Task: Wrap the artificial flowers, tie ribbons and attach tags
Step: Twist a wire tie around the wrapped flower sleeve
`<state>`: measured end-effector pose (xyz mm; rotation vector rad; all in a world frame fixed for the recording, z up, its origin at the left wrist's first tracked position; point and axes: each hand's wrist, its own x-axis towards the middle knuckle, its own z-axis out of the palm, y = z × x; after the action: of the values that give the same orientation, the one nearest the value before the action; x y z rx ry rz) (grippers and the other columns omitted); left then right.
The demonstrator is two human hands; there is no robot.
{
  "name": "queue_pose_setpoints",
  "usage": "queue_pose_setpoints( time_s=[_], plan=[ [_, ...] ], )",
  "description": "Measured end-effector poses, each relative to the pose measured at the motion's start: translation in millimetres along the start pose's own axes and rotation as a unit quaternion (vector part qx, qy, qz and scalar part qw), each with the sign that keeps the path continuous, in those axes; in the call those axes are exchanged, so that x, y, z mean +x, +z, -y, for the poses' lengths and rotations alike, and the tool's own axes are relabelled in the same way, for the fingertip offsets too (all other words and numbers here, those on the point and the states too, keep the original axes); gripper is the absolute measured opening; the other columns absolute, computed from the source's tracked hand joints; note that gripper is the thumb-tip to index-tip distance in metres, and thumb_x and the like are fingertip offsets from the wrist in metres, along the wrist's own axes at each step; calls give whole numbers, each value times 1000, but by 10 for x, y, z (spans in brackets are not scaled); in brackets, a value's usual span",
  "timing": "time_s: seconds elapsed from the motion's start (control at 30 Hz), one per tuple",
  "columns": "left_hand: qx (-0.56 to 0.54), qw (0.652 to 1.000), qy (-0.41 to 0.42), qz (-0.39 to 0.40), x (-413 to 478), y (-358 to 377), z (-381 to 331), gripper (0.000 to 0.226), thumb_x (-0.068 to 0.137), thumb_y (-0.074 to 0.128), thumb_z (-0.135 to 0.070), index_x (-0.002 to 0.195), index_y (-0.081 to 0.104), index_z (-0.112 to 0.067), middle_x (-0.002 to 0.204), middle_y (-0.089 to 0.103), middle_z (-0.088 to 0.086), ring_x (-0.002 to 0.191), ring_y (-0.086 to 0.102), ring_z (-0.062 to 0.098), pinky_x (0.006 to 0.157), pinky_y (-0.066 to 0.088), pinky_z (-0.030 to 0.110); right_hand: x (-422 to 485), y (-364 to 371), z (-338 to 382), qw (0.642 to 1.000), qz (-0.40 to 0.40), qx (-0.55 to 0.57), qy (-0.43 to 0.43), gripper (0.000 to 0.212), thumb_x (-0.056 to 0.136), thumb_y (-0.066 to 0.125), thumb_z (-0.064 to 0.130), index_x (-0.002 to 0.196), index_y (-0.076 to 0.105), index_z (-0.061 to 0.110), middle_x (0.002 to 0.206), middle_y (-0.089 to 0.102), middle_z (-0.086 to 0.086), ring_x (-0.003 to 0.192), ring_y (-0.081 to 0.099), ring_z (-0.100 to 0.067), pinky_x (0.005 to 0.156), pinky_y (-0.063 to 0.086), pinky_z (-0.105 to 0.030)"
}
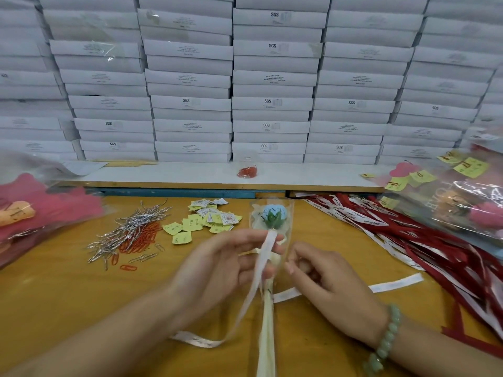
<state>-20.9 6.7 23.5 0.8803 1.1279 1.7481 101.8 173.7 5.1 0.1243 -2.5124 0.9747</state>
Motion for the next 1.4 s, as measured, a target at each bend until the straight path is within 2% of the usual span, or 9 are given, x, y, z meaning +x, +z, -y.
queue_pose_setpoints(
  time_s=[0.13, 0.33, 0.57, 0.9, 1.03, 1.13, 1.23, 1.3, 1.4],
  plan=[
    [116, 992, -24, -46, -15, -59, 151, 32, 90, 51, -3, 111, 72, -13, 83, 70, 9, 59, 60, 13, 55, 51, 22, 22, -24, 1, 978, -4, 206, 42, 33, 95, 47, 34, 69, 53, 17, 49, 53, -4, 41, 41, -12, 45, 35, -21],
    [229, 971, -66, -6, -55, -13, 199, 29, 85, 73, -14, 114, 70, -19, 67, 68, -5, 49, 54, 4, 51, 46, 15, 70, -49, -54, 936, 16, 348, 46, 37, 93, 44, 40, 87, 67, 12, 81, 69, -21, 60, 60, -22, 56, 47, -28],
    [238, 970, -47, -11, -57, -7, 194, 16, 79, 74, -25, 93, 76, -17, 75, 72, -1, 51, 58, 2, 50, 45, 12, 62, -41, -10, 967, 15, 255, 18, 48, 95, 35, 42, 141, 45, 34, 138, 55, 15, 129, 48, -8, 99, 36, -39],
    [285, 958, -37, -6, -67, 29, 169, 25, 89, 64, -39, 78, 76, -20, 68, 67, 2, 45, 47, 4, 48, 39, 12, 97, -16, -49, 957, -106, 245, 117, 57, 88, 41, 51, 143, 25, 53, 134, 51, 32, 134, 36, 7, 117, 26, -39],
    [249, 967, -42, -22, -83, 25, 161, 35, 93, 59, -40, 76, 75, -14, 68, 66, 5, 46, 46, 8, 46, 36, 13, 85, -13, -96, 955, -139, 216, 151, 57, 93, 46, 49, 141, 17, 61, 131, 45, 42, 124, 37, 20, 98, 34, -4],
    [226, 973, -44, -26, -71, -2, 163, 35, 91, 54, -36, 76, 76, -13, 69, 67, 6, 46, 49, 8, 41, 35, 14, 56, -8, -78, 984, -88, 72, 135, 76, 94, 55, 32, 143, 5, 61, 153, 12, 34, 144, 5, 6, 118, 18, -24],
    [197, 979, -42, -22, -41, -34, 168, 36, 91, 51, -33, 78, 75, -11, 69, 67, 10, 44, 50, 10, 39, 38, 14, 38, 8, -19, 996, -45, -49, 67, 55, 87, 52, 52, 134, 28, 65, 152, -4, 39, 143, -18, 4, 117, -1, -30],
    [183, 982, -38, -21, -22, -49, 181, 33, 90, 51, -31, 75, 74, -11, 68, 67, 12, 42, 50, 11, 37, 38, 15, 23, 9, 30, 999, -26, -35, 3, 31, 83, 54, 58, 113, 57, 50, 151, 13, 39, 144, -8, 7, 114, 5, -26],
    [177, 983, -36, -20, -12, -55, 200, 31, 88, 54, -29, 68, 72, -14, 65, 66, 11, 41, 52, 10, 37, 39, 15, 21, 24, 54, 999, 22, -8, -40, 17, 84, 66, 46, 97, 62, 36, 144, 34, 36, 143, 10, 8, 111, 15, -19]
  ],
)
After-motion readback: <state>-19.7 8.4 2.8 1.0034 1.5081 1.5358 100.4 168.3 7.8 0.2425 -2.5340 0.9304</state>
